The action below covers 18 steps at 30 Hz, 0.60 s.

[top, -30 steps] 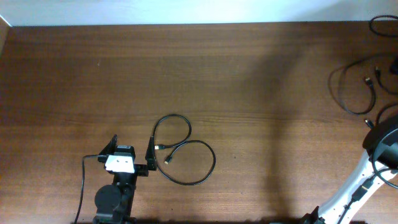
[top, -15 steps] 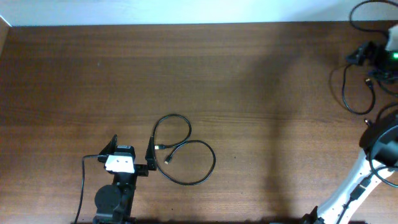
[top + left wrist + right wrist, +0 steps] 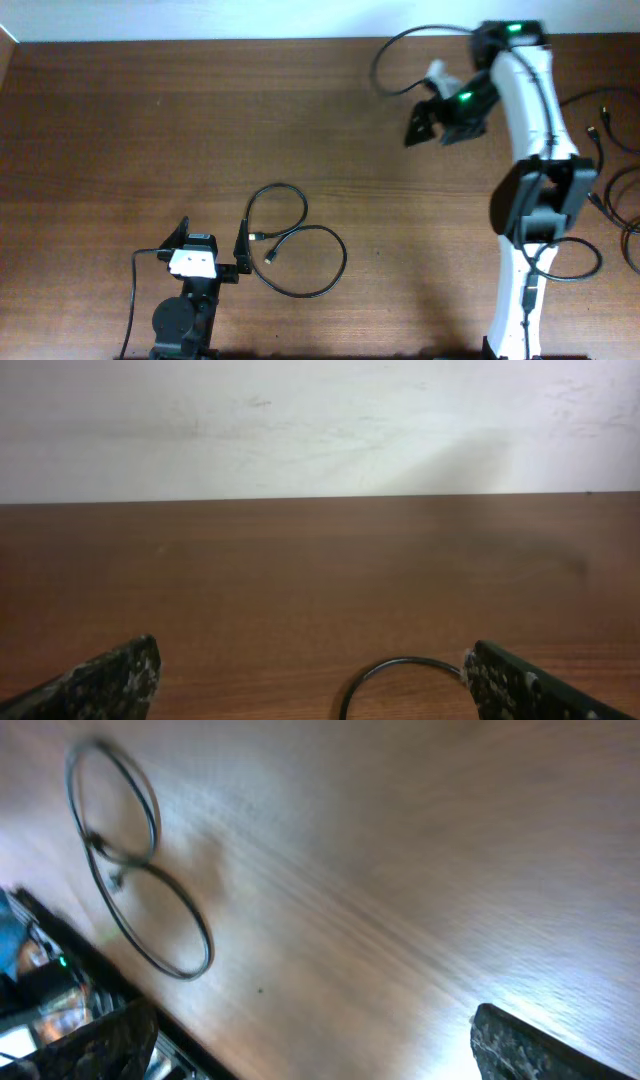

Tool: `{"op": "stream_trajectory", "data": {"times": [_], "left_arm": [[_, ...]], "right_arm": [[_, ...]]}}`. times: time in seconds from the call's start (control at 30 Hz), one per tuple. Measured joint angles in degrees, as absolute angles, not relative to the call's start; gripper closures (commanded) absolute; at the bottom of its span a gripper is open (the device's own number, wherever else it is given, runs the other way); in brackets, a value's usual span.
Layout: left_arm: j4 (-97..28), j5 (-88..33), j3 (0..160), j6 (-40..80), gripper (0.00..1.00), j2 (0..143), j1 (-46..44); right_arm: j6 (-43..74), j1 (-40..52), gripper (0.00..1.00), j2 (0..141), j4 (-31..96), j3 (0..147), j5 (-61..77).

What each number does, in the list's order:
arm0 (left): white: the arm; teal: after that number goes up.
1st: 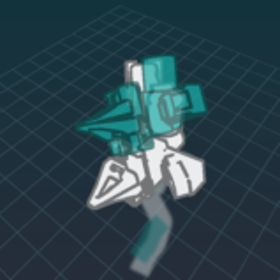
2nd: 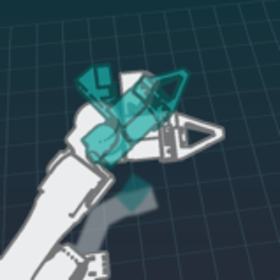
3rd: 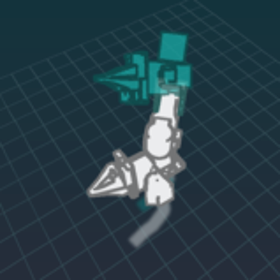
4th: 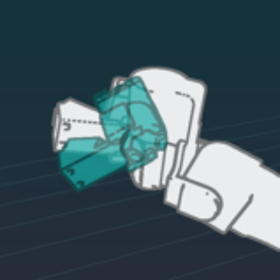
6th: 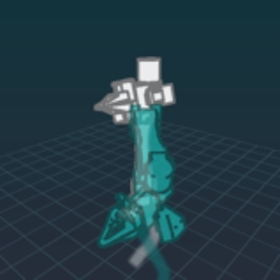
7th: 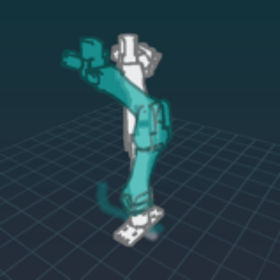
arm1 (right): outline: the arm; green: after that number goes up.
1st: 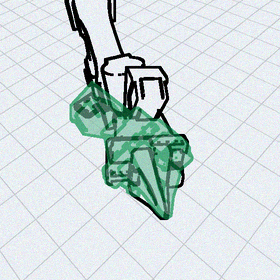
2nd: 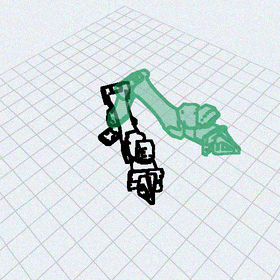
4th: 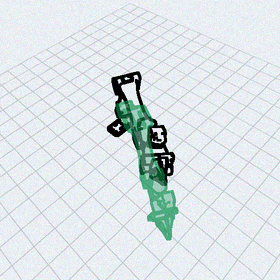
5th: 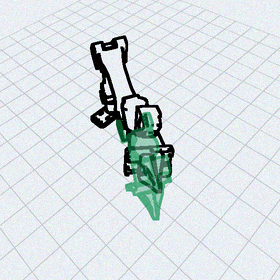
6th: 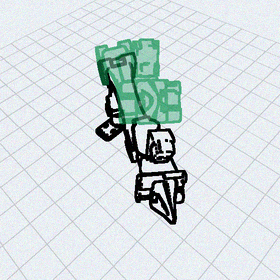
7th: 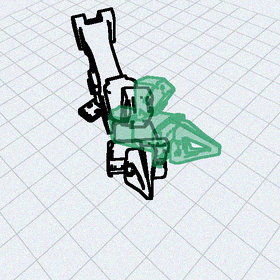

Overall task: Untangle cables
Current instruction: 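Move the right gripper back toward the remaining cable loop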

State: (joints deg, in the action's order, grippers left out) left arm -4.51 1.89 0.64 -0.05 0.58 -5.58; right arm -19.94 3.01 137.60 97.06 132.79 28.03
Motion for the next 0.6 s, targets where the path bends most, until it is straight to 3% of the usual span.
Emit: {"op": "stream_trajectory", "data": {"times": [0.1, 0.13, 0.6], "left_arm": [[-4.5, 1.9, 0.6, -0.1, 0.01, 0.6, -5.6], [-4.5, 1.9, 0.6, -0.1, 0.01, 0.6, -5.6], [-4.5, 1.9, 0.6, -0.1, 0.01, 0.6, -5.6]], "right_arm": [[-19.9, 8.2, 0.03, 137.6, 97.1, 127.3, 26.9], [-20.0, 9.6, 0.12, 137.6, 97.1, 126.5, 26.8], [-16.9, 15.3, 0.09, 134.7, 97.1, 121.8, 22.1]]}}
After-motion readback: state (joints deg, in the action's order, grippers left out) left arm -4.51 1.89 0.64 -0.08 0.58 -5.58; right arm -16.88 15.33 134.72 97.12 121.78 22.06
